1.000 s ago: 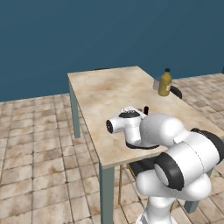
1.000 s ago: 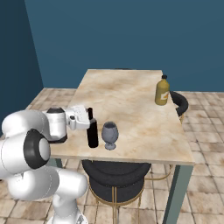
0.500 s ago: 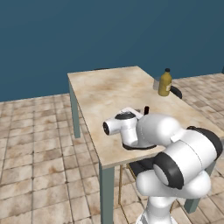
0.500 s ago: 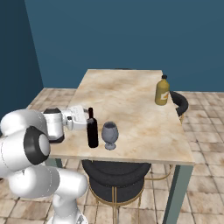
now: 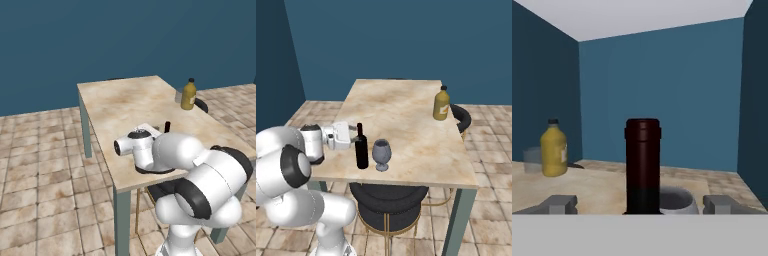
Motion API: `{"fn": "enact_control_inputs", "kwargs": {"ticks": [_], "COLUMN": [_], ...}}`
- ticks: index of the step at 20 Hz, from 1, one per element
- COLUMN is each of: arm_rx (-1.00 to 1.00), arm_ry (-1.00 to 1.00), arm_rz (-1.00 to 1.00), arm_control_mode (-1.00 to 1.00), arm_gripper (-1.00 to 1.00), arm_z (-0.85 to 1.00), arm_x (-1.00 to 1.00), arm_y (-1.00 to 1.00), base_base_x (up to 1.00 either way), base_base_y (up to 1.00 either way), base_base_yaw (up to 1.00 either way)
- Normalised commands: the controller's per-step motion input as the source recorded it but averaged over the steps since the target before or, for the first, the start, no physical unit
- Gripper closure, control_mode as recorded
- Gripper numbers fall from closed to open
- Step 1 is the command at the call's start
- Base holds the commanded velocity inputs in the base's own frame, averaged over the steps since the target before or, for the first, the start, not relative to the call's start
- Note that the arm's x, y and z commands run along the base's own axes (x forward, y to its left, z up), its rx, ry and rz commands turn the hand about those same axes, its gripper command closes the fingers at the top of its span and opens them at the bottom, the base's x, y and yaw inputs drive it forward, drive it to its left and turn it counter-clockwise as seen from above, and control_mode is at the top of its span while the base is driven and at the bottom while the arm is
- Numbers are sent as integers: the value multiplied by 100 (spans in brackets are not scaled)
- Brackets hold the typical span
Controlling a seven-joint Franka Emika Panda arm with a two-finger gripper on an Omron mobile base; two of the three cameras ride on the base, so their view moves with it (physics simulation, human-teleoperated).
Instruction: There is a wine glass and glass cup on the dining counter. Place the wine bottle next to the wine glass and the juice bottle next to the glass cup.
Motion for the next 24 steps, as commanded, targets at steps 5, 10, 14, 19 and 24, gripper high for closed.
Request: {"fn": "enact_control_inputs", "kwargs": {"ticks": [5,10,14,19,24], "arm_rx": [0,0,0,0,1], "arm_ry": [0,0,0,1,8], "arm_rz": [-3,0,0,6,19], "arm_control_mode": [-100,-100,-100,-100,-100], "arm_gripper": [-100,-100,-100,-100,-100], "arm_z": [8,14,14,14,14], "arm_x": [-21,-19,-19,-26,-33], "arm_y": [0,3,3,0,0], "base_base_x": [0,0,0,0,0], "base_base_y": [0,0,0,0,0], "base_base_yaw": [0,0,0,0,0]}}
